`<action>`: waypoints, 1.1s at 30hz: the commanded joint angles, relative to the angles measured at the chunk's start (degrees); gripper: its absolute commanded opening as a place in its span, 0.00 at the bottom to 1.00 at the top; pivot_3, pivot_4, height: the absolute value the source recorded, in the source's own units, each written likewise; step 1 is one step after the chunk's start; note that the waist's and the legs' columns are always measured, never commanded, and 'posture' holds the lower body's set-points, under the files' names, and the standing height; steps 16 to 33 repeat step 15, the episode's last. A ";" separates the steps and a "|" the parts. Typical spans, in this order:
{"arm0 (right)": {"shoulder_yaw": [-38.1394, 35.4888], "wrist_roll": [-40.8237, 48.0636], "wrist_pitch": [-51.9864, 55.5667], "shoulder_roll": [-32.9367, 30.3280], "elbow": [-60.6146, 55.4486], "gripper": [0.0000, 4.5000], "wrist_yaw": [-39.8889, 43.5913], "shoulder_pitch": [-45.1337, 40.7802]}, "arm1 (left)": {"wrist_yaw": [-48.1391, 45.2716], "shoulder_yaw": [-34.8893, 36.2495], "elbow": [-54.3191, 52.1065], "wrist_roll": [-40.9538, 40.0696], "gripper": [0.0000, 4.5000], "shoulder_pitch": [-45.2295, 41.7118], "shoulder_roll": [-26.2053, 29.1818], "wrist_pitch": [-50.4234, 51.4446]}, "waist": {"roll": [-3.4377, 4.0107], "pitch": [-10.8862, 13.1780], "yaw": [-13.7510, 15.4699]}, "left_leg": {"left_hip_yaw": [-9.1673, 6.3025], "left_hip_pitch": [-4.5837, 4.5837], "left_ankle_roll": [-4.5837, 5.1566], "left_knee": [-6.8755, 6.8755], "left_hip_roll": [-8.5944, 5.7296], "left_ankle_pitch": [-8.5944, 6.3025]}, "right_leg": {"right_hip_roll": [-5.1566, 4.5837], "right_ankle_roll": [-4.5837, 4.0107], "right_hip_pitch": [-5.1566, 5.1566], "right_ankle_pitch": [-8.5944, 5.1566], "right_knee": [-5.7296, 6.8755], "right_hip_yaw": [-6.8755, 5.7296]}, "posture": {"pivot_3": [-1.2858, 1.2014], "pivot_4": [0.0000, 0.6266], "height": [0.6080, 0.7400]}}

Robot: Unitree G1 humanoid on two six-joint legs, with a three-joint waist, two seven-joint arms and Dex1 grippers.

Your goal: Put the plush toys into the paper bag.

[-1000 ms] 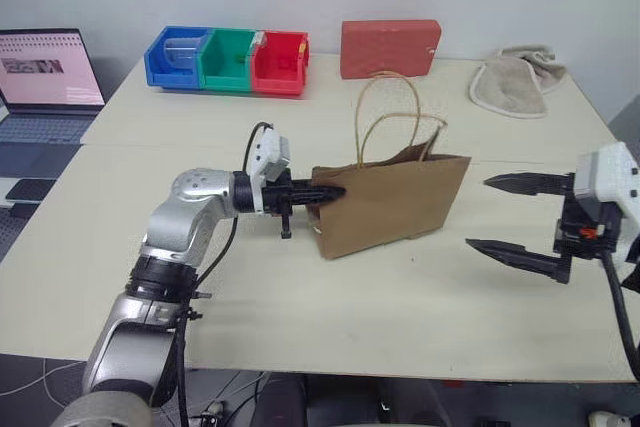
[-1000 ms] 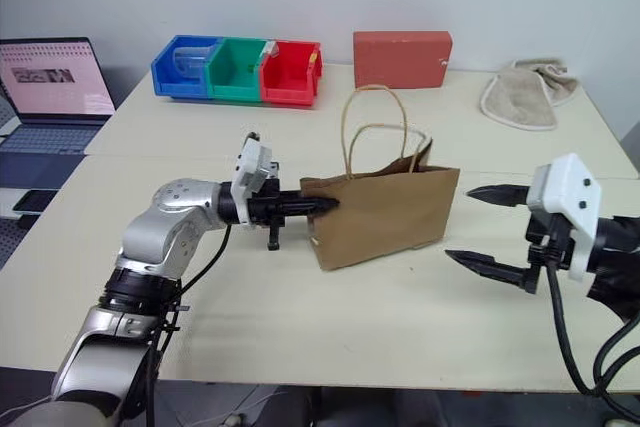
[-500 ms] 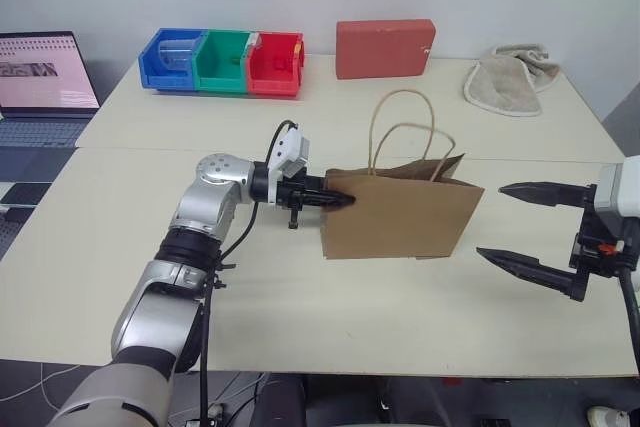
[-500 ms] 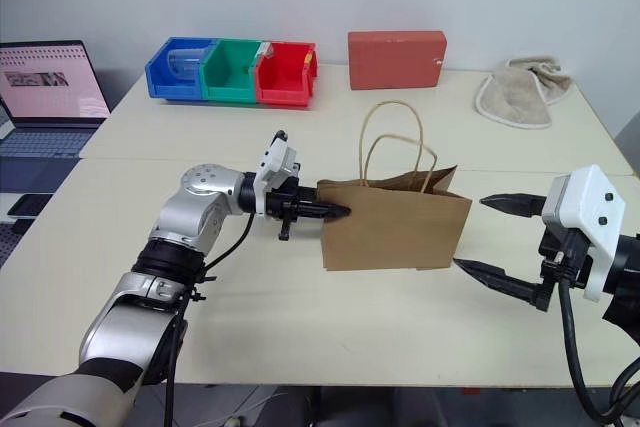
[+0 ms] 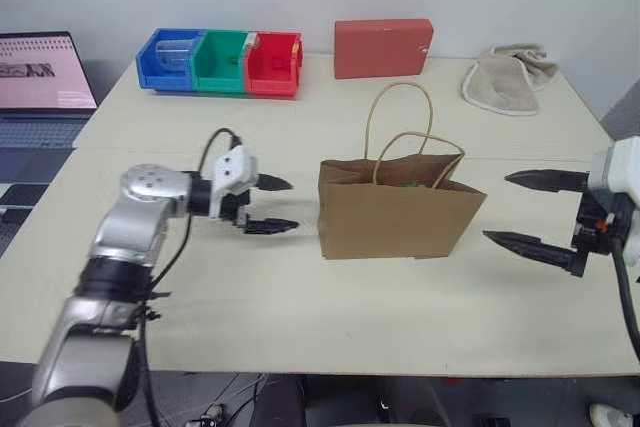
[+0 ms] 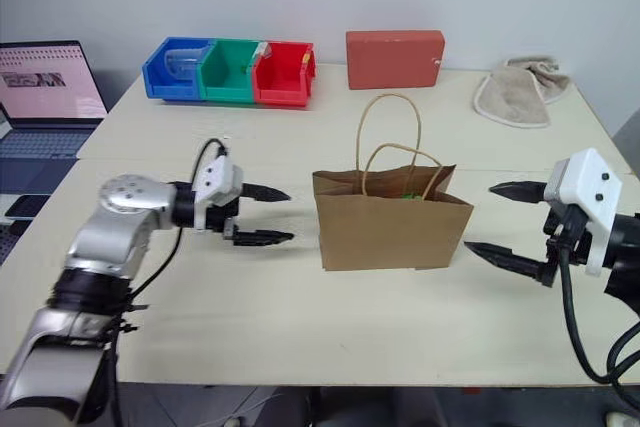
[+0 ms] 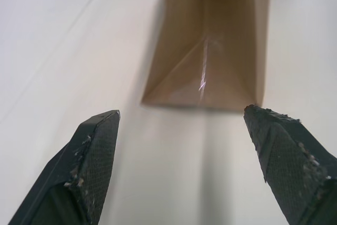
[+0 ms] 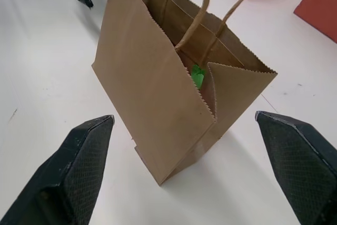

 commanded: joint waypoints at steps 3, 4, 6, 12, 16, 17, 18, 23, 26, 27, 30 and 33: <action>2.61 -2.15 -4.51 -5.04 7.87 1.00 7.69 -5.83 | 3.63 12.96 -17.53 -4.65 0.90 11.24 10.87 11.20 | 0.00 0.02 -0.07 | 0.05 -0.02 -0.01 -0.06 0.03 0.00 | -0.01 -0.06 -0.07 -0.03 -0.01 0.00 | 0.52 0.24 1.00; 2.95 -2.18 -4.55 -5.86 9.35 1.00 8.96 -6.56 | 3.87 14.83 -19.42 -4.94 0.90 13.63 12.82 12.92 | 0.01 0.02 -0.09 | 0.05 -0.01 -0.01 -0.06 0.05 -0.01 | -0.01 -0.16 -0.09 -0.09 0.00 -0.03 | 0.52 0.24 1.00; 3.48 -2.45 -4.89 -7.27 11.97 1.00 11.65 -7.35 | 4.99 19.58 -21.51 -7.10 0.90 16.52 14.04 14.64 | 0.02 0.02 -0.09 | 0.09 0.04 -0.01 -0.14 0.07 -0.01 | -0.01 -0.25 -0.11 -0.15 0.01 -0.03 | 0.52 0.24 1.00; 3.71 -4.83 -7.23 -9.00 16.85 1.00 15.97 -8.65 | 5.24 24.70 -20.91 -10.35 0.90 18.50 16.85 17.46 | 0.02 0.02 0.19 | 0.13 0.04 -0.01 -0.12 0.11 -0.01 | -0.03 -0.36 -0.11 -0.22 -0.02 -0.12 | 0.52 0.24 1.00; 2.94 -5.02 -7.11 -8.96 16.87 1.00 16.65 -8.56 | 4.69 23.50 -19.31 -11.58 0.90 16.48 16.94 17.13 | 0.02 0.02 0.15 | 0.16 0.04 -0.01 -0.12 0.12 -0.01 | -0.03 -0.36 -0.12 -0.22 -0.01 -0.12 | 0.52 0.24 1.00; 2.94 -5.02 -7.11 -8.96 16.87 1.00 16.65 -8.56 | 4.69 23.50 -19.31 -11.58 0.90 16.48 16.94 17.13 | 0.02 0.02 0.15 | 0.16 0.04 -0.01 -0.12 0.12 -0.01 | -0.03 -0.36 -0.12 -0.22 -0.01 -0.12 | 0.52 0.24 1.00; 2.94 -5.02 -7.11 -8.96 16.87 1.00 16.65 -8.56 | 4.69 23.50 -19.31 -11.58 0.90 16.48 16.94 17.13 | 0.02 0.02 0.15 | 0.16 0.04 -0.01 -0.12 0.12 -0.01 | -0.03 -0.36 -0.12 -0.22 -0.01 -0.12 | 0.52 0.24 1.00; 2.94 -5.02 -7.11 -8.96 16.87 1.00 16.65 -8.56 | 4.69 23.50 -19.31 -11.58 0.90 16.48 16.94 17.13 | 0.02 0.02 0.15 | 0.16 0.04 -0.01 -0.12 0.12 -0.01 | -0.03 -0.36 -0.12 -0.22 -0.01 -0.12 | 0.52 0.24 1.00; 2.94 -5.02 -7.11 -8.96 16.87 1.00 16.65 -8.56 | 4.69 23.50 -19.31 -11.58 0.90 16.48 16.94 17.13 | 0.02 0.02 0.15 | 0.16 0.04 -0.01 -0.12 0.12 -0.01 | -0.03 -0.36 -0.12 -0.22 -0.01 -0.12 | 0.52 0.24 1.00; 2.94 -5.02 -7.11 -8.96 16.87 1.00 16.65 -8.56 | 4.69 23.50 -19.31 -11.58 0.90 16.48 16.94 17.13 | 0.02 0.02 0.15 | 0.16 0.04 -0.01 -0.12 0.12 -0.01 | -0.03 -0.36 -0.12 -0.22 -0.01 -0.12 | 0.52 0.24 1.00; 2.94 -5.02 -7.11 -8.96 16.87 1.00 16.65 -8.56 | 4.69 23.50 -19.31 -11.58 0.90 16.48 16.94 17.13 | 0.02 0.02 0.15 | 0.16 0.04 -0.01 -0.12 0.12 -0.01 | -0.03 -0.36 -0.12 -0.22 -0.01 -0.12 | 0.52 0.24 1.00; 2.94 -5.02 -7.11 -8.96 16.87 1.00 16.65 -8.56 | 4.69 23.50 -19.31 -11.58 0.90 16.48 16.94 17.13 | 0.02 0.02 0.15 | 0.16 0.04 -0.01 -0.12 0.12 -0.01 | -0.03 -0.36 -0.12 -0.22 -0.01 -0.12 | 0.52 0.24 1.00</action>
